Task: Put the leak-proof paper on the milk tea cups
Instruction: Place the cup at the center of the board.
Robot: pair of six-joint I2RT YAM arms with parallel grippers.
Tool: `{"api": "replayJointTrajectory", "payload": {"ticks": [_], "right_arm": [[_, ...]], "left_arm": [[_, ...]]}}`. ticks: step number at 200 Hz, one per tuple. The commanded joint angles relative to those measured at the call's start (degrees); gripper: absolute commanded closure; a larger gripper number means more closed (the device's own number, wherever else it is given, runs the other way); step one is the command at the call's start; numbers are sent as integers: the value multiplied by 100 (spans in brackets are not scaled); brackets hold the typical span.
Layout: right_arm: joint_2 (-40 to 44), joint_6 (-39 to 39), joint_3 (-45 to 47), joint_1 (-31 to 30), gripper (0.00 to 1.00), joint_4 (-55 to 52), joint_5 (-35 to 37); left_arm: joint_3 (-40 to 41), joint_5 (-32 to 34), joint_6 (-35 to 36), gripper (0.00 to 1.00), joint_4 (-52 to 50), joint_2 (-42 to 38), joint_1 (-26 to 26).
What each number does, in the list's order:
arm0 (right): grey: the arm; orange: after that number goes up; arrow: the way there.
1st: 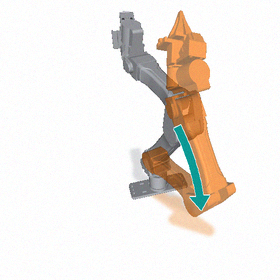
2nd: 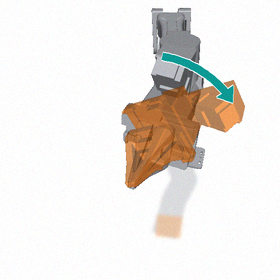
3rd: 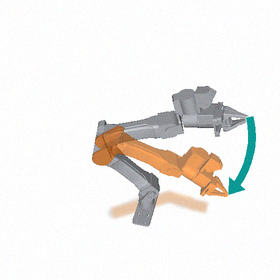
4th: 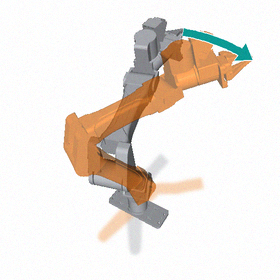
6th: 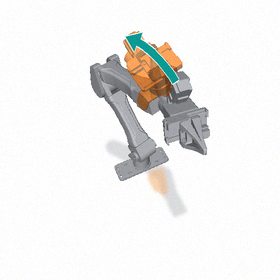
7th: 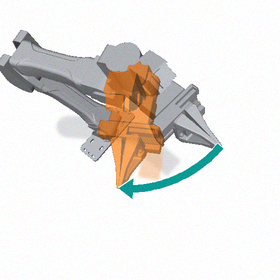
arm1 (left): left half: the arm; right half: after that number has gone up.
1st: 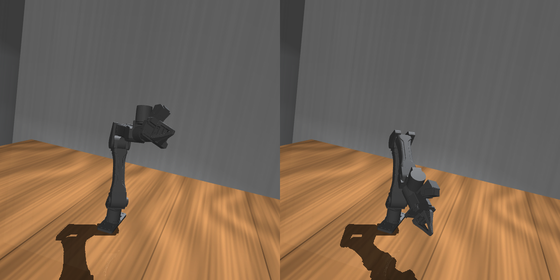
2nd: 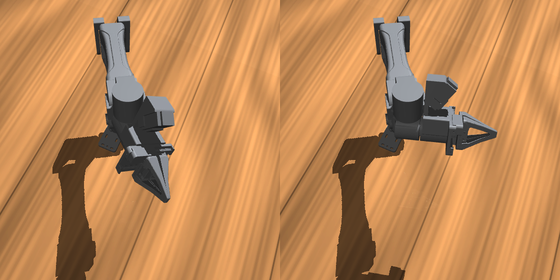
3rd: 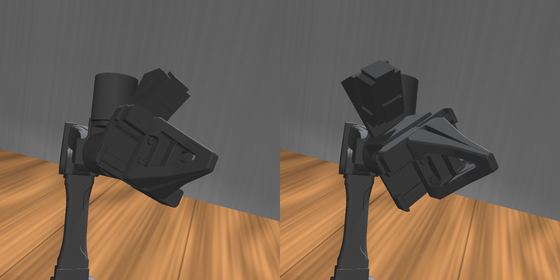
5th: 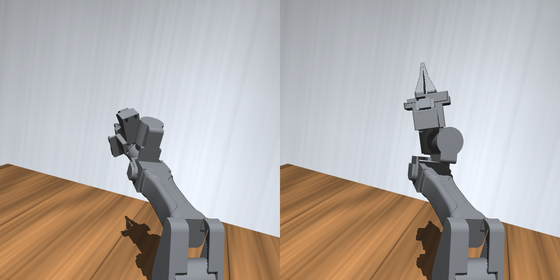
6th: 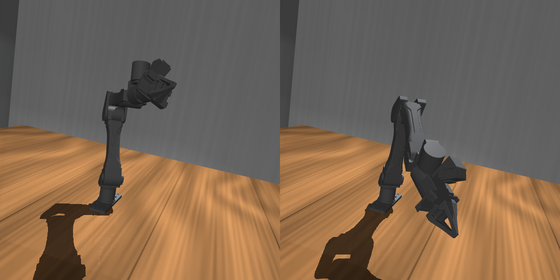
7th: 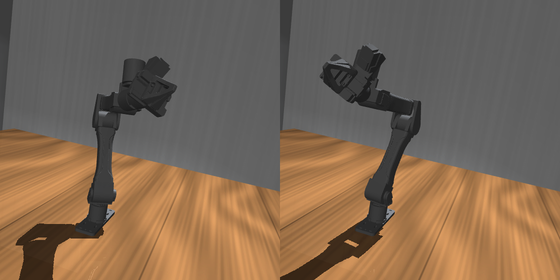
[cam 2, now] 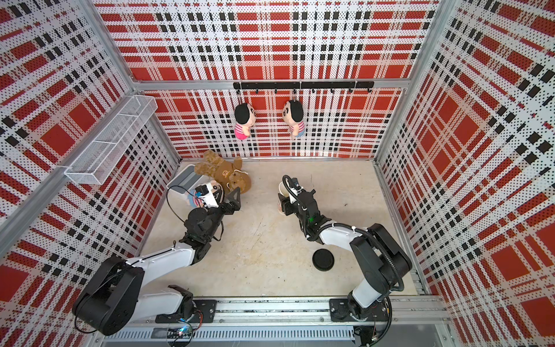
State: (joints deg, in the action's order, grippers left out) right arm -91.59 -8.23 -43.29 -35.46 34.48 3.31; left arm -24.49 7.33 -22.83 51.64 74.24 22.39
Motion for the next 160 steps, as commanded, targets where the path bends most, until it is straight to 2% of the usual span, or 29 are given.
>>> {"api": "replayJointTrajectory", "payload": {"ticks": [1,85,92,100,106,160], "right_arm": [[95,235,20,-189,38,398,-673],[-130,725,-240,-571,27,-407,-1679],[-160,754,-265,-596,24,-448,-1727],[-194,776,-281,-626,14,-464,-1716],[-215,796,-300,-636,10,-487,-1726],[-236,921,-490,-646,0,-948,-1792]], "left_arm": [[-168,-195,-60,2,120,56,-60],[-180,-338,-196,2,119,126,-121],[-171,-342,-198,2,119,113,-134],[-161,-338,-204,2,119,109,-147],[-153,-342,-204,2,119,99,-156],[-115,-434,-218,2,122,67,-235]]}}
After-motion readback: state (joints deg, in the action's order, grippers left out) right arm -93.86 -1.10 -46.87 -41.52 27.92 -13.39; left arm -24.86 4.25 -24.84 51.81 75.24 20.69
